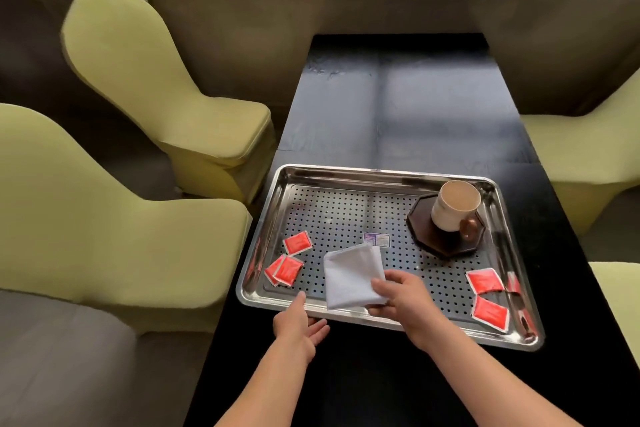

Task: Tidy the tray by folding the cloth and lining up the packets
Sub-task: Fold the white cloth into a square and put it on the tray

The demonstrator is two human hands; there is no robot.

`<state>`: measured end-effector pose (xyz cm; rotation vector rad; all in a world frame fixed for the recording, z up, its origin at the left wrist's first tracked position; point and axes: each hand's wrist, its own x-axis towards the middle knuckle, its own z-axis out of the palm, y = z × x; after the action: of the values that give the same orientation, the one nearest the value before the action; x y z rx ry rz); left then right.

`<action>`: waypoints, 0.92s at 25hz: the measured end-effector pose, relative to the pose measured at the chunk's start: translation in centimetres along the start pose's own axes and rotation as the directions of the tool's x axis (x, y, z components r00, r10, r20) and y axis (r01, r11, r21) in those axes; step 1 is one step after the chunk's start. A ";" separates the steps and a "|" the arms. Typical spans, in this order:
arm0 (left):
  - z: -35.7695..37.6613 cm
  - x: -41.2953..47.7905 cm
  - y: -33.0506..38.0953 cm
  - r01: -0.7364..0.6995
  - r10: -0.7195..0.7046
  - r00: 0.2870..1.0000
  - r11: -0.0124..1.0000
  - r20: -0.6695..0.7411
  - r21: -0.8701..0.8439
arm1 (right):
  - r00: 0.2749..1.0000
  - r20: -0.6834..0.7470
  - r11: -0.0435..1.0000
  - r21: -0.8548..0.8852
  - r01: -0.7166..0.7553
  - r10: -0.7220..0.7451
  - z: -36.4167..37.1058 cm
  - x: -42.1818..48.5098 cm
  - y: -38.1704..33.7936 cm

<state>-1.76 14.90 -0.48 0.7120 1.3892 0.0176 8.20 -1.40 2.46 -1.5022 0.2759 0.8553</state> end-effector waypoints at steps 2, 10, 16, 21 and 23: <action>0.1 1.4 0.5 0.009 -0.010 1.000 0.999 -0.028 -0.034 | 1.000 -0.019 1.000 0.009 -0.018 0.018 1.3 2.1 -1.5; -1.2 4.3 0.9 0.058 -0.067 0.996 0.988 -0.059 -0.142 | 0.993 -0.100 0.998 -0.010 -0.068 0.067 8.8 12.2 -6.6; -1.7 5.1 0.5 0.054 -0.056 0.998 0.986 -0.012 -0.160 | 0.989 -0.130 0.996 0.058 -0.068 0.075 11.9 17.2 -8.3; -1.7 5.6 0.3 0.037 -0.036 0.999 0.986 0.005 -0.162 | 0.969 -0.242 0.988 -0.134 -0.074 0.040 12.0 18.8 -8.0; -1.7 5.5 0.2 0.019 -0.021 1.000 0.987 -0.006 -0.159 | 0.953 -0.301 0.945 -0.319 -0.077 -0.024 10.8 18.0 -6.9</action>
<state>-1.96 18.13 -5.27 0.5651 1.3855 0.1146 21.39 15.47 -2.87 -1.9501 0.3935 0.7138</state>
